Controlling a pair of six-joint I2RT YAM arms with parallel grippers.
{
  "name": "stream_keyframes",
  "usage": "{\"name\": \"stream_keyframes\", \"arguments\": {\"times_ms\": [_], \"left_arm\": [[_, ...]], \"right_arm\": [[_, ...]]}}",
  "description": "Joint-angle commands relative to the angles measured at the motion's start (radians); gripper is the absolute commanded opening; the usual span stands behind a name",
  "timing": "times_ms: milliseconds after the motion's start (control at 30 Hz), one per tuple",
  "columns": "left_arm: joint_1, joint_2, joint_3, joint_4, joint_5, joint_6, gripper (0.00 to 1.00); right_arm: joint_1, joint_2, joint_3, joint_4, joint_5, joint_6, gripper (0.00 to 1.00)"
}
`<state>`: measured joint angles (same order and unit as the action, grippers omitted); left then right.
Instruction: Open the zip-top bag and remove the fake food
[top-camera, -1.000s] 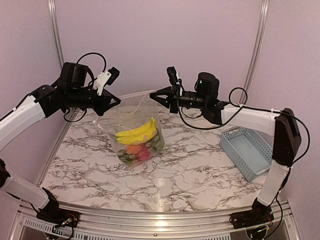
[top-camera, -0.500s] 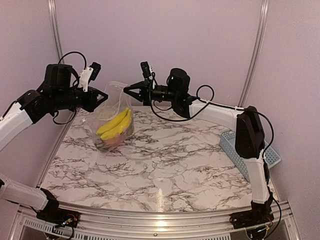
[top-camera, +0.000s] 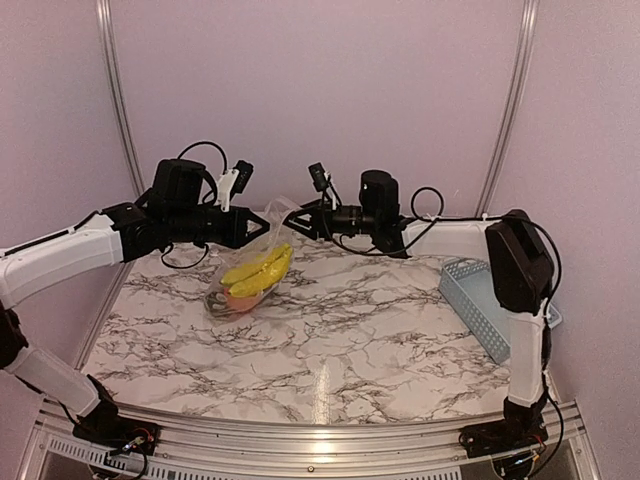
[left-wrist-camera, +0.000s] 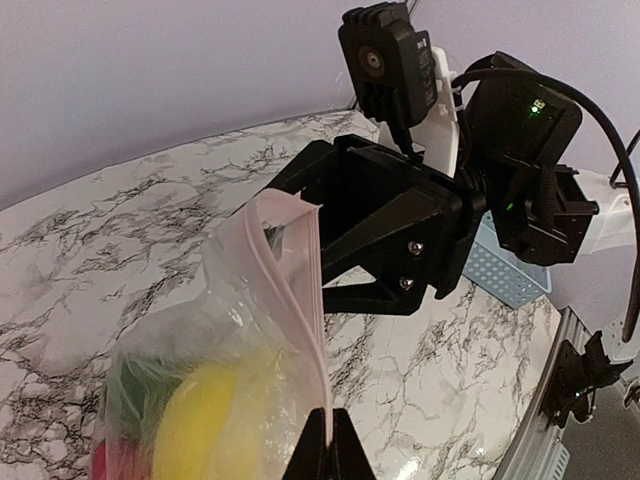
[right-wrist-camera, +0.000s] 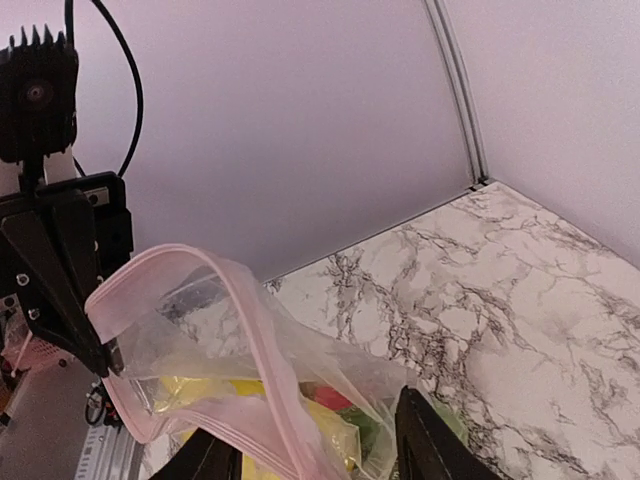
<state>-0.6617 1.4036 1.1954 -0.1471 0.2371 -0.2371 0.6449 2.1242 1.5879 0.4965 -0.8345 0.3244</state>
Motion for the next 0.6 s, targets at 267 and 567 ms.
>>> {"name": "stream_keyframes", "arguments": {"times_ms": [267,567], "left_arm": [[-0.109,0.190,0.073,0.234,-0.134,-0.194,0.00],[-0.157,0.307,0.143,0.280,-0.170,-0.227,0.00]], "right_arm": [[-0.098,-0.434,-0.433,-0.147,0.259,0.030,0.66],[-0.058,-0.503,-0.670,-0.067,0.288,0.229,0.63]]}}
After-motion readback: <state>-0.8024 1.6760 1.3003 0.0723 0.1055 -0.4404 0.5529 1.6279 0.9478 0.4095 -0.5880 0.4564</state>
